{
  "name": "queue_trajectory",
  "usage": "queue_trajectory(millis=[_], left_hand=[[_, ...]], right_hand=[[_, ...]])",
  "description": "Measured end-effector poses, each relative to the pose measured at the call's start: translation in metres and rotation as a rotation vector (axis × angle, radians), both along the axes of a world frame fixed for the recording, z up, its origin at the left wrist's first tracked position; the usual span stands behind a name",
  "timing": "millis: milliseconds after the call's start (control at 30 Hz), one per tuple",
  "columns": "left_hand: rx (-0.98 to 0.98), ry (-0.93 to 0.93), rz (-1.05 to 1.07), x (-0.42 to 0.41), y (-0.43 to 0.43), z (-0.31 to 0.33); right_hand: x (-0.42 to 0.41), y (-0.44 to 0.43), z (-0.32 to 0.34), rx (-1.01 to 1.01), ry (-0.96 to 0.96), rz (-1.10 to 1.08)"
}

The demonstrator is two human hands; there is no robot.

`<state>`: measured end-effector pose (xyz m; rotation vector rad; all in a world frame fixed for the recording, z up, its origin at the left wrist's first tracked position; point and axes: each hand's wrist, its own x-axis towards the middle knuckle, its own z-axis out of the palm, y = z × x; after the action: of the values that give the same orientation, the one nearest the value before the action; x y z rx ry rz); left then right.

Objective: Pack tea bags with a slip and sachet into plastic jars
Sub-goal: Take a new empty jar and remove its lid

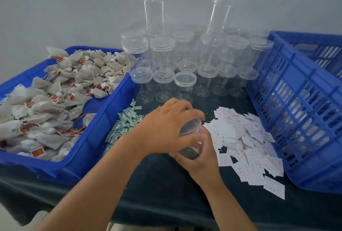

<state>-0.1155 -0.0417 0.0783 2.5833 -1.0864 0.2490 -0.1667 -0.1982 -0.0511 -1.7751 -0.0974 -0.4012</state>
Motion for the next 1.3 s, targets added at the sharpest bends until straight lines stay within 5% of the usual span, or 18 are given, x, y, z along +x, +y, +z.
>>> queue_trajectory(millis=[133, 267, 567, 767, 1167, 1300], left_hand=[[-0.307, 0.327, 0.333, 0.007, 0.001, -0.004], [-0.927, 0.787, 0.489, 0.021, 0.016, -0.014], [-0.278, 0.294, 0.685, 0.033, 0.009, -0.112], [-0.181, 0.000, 0.649, 0.031, 0.008, -0.120], [-0.334, 0.001, 0.526, 0.022, 0.096, 0.049], [0.173, 0.325, 0.673, 0.047, 0.178, 0.078]], right_hand=[[-0.002, 0.006, 0.000, -0.181, -0.164, -0.314], [-0.003, 0.000, 0.006, 0.123, -0.074, -0.284], [-0.002, -0.005, 0.001, 0.146, 0.008, -0.130], [-0.002, -0.003, 0.004, 0.100, 0.017, -0.098], [-0.005, -0.005, 0.001, 0.105, 0.082, -0.044], [-0.005, -0.003, 0.001, 0.084, 0.103, -0.027]])
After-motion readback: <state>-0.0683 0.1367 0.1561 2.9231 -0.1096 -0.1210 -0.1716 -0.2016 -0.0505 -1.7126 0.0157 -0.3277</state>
